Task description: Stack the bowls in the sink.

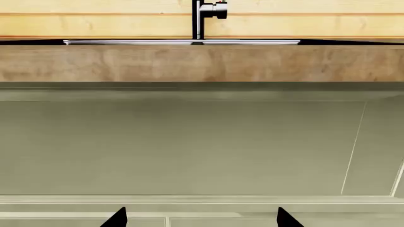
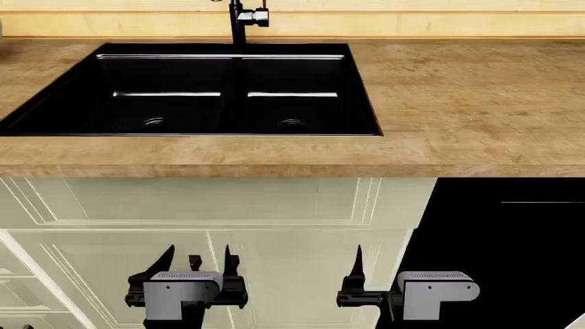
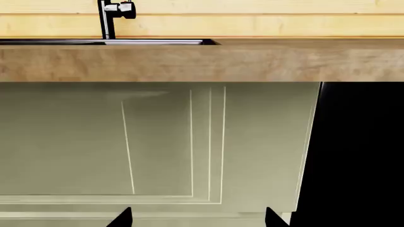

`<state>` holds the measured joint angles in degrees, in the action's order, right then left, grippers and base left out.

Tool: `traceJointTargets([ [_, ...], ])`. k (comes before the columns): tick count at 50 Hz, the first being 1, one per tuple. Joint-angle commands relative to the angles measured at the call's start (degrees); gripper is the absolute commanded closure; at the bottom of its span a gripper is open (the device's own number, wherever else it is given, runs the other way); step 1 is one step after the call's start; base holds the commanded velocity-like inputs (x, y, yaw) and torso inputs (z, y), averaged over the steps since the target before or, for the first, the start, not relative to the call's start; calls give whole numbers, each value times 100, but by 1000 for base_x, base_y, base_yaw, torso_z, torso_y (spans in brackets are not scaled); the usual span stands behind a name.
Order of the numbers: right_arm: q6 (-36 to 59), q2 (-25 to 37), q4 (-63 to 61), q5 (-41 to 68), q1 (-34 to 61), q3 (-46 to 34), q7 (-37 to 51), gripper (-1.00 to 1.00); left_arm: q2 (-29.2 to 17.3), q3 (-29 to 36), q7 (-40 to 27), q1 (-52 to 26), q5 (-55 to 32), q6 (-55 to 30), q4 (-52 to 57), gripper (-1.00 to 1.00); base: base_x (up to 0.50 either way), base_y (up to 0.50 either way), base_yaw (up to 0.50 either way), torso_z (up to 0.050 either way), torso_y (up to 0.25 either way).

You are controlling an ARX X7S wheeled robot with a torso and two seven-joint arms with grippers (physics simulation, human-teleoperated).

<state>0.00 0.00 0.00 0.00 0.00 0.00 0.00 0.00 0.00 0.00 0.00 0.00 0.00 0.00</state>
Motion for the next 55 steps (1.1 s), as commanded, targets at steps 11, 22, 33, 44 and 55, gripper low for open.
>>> traceJointTargets([
  [11, -25, 252, 83, 200, -47, -426, 252, -100, -305, 363, -207, 71, -168, 15, 79, -100, 0, 0, 0, 0, 0],
  [22, 719, 480, -627, 349, 59, -459, 348, -100, -610, 346, -125, -140, -561, -1337, 1531, -100, 0, 0, 0, 41, 0],
  [33, 2196, 862, -1541, 539, 878, -390, 271, -100, -1158, 29, 14, -1287, -1222, -3745, 3102, -100, 0, 0, 0, 50, 0],
  [44, 4092, 1373, -1913, 840, 2809, -111, 66, -100, -1638, -474, 131, -3956, -2085, -6401, 3219, -100, 0, 0, 0, 50, 0],
  [55, 4895, 1708, -736, 878, 4926, -261, -223, -100, -1919, 86, 379, -6295, -1880, -6493, 1252, -100, 0, 0, 0, 50, 0],
])
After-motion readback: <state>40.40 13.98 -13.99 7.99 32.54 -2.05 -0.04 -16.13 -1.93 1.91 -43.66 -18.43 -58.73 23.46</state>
